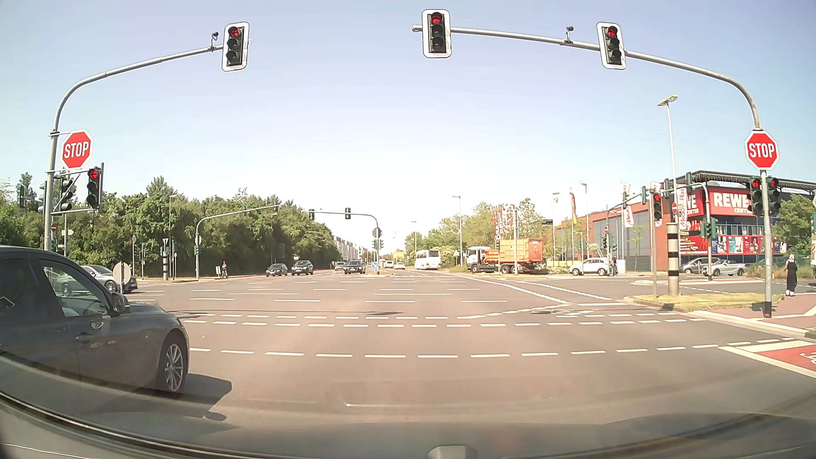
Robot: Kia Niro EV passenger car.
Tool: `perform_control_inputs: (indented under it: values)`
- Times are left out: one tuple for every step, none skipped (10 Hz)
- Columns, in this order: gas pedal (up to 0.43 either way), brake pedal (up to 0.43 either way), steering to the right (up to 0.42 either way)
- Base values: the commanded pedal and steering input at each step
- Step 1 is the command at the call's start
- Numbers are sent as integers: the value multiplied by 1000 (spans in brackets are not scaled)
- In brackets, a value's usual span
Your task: Follow the waypoints while adhering to traffic rules and regulations
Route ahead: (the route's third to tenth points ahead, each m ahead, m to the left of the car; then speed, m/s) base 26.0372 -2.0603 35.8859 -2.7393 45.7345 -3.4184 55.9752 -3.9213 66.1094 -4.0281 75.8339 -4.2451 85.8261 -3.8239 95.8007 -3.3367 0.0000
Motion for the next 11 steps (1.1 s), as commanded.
perform_control_inputs:
  values:
    - [0, 268, 8]
    - [0, 262, 8]
    - [0, 268, 8]
    - [0, 268, 8]
    - [0, 268, 8]
    - [0, 268, 8]
    - [0, 262, 8]
    - [0, 262, 8]
    - [0, 262, 8]
    - [0, 268, 8]
    - [0, 268, 8]
